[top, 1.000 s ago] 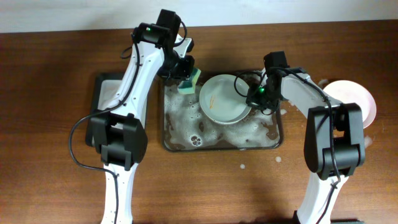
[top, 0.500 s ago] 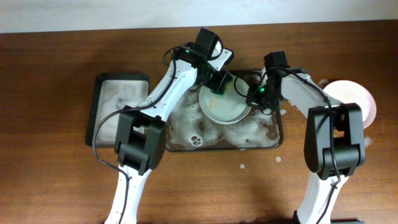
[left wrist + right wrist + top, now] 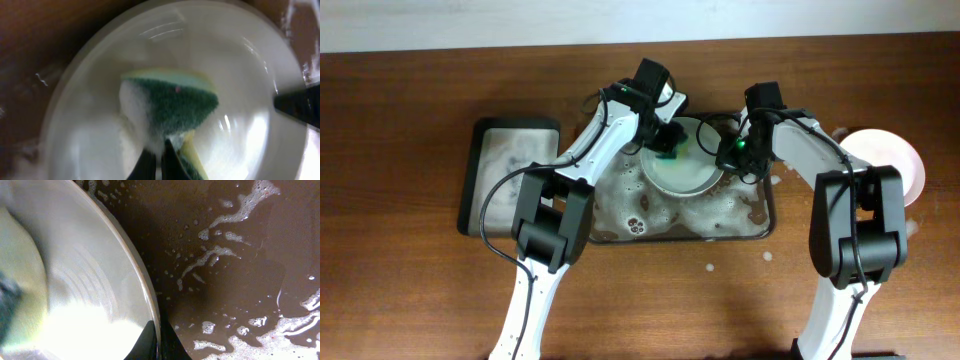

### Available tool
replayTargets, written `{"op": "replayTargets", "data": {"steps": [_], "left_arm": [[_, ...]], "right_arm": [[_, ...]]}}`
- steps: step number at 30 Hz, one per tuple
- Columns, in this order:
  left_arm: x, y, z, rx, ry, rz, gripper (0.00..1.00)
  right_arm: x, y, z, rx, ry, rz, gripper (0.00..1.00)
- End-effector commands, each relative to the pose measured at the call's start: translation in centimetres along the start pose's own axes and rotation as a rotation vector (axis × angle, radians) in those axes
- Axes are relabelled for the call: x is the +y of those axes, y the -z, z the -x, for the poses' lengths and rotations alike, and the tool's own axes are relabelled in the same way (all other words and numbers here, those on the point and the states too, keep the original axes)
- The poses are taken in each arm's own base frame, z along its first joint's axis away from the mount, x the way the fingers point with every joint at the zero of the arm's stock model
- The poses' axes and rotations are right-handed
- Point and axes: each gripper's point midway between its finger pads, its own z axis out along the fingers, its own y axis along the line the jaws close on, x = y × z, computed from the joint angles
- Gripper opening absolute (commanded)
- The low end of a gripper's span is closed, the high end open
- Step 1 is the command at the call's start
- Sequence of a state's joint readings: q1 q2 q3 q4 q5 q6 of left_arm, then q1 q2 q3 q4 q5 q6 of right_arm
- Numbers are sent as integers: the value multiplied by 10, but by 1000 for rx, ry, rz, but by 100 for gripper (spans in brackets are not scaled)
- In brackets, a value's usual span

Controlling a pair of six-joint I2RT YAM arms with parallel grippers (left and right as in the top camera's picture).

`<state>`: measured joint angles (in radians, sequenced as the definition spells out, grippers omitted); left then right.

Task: Clean dirty plates on tray and stack at the side
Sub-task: 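Scrub the white plate with the sponge while the right gripper holds it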

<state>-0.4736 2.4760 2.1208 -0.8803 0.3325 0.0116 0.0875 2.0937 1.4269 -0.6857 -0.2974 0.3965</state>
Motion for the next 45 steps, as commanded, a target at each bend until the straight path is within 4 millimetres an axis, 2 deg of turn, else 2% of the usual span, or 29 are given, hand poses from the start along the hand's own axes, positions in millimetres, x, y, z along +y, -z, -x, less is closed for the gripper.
{"op": "replayTargets", "data": {"steps": [1, 3, 5, 6, 8, 9, 11, 12, 14, 16, 20, 21, 22, 24, 27, 28, 29, 30, 32, 33, 35, 38, 40, 42, 45], "left_arm": [[35, -6, 20, -84, -10, 158, 0], [36, -9, 10, -46, 1, 159, 0], [36, -10, -19, 64, 108, 158, 0], [30, -8, -41, 149, 196, 140, 0], [11, -4, -64, 249, 269, 50, 0], [-2, -3, -67, 271, 285, -23, 0], [-22, -3, -60, 255, 292, -143, 0], [-23, -4, -53, 228, 281, -154, 0], [-18, -10, -29, 126, 235, -147, 0], [-3, -16, -1, 4, 178, -59, 0], [28, -19, 24, -113, 145, 119, 0], [39, -18, 22, -112, 149, 183, 0], [51, -16, 13, -83, 160, 260, 0], [62, -13, -9, 1, 178, 330, 0], [65, -7, -49, 160, 205, 360, 0], [59, -6, -63, 220, 217, 339, 0], [46, -7, -73, 265, 235, 265, 0], [24, -8, -79, 302, 247, 145, 0], [-21, -12, -75, 306, 190, -85, 0], [-33, -14, -70, 287, 168, -141, 0], [-45, -19, -59, 241, 131, -176, 0], [-52, -23, -50, 206, 98, -179, 0], [-29, -30, -35, 139, 91, -52, 0], [13, -31, -22, 61, 200, 182, 0], [58, -21, -14, 4, 246, 364, 0]], "right_arm": [[-19, -14, -10, 33, -18, -65, 4], [-19, -14, -10, 33, -18, -65, 4], [-19, -14, -10, 32, -18, -65, 4], [-19, -14, -10, 32, -18, -65, 4], [-19, -14, -10, 32, -18, -64, 4], [-19, -14, -10, 32, -18, -64, 4], [-19, -14, -10, 32, -18, -64, 4], [-19, -14, -10, 33, -18, -64, 4], [-19, -14, -10, 33, -18, -64, 4], [-19, -14, -10, 33, -18, -65, 4], [-19, -14, -10, 33, -18, -65, 4], [-19, -14, -10, 33, -18, -65, 4], [-19, -14, -10, 33, -11, -65, 4], [-19, -14, -10, 33, -11, -65, 4], [-19, -14, -10, 33, -11, -64, 4], [-19, -14, -10, 33, -11, -64, 4], [-19, -14, -10, 33, -11, -64, 4], [-19, -14, -10, 33, -11, -64, 4], [-19, -14, -10, 34, -11, -64, 4], [-19, -14, -10, 34, -11, -64, 4], [-19, -14, -10, 34, -11, -63, 4], [-19, -14, -10, 34, -11, -64, 4], [-19, -14, -10, 35, -11, -64, 4], [-19, -14, -11, 37, -11, -65, 4], [-19, -14, -11, 37, -11, -65, 4]]}}
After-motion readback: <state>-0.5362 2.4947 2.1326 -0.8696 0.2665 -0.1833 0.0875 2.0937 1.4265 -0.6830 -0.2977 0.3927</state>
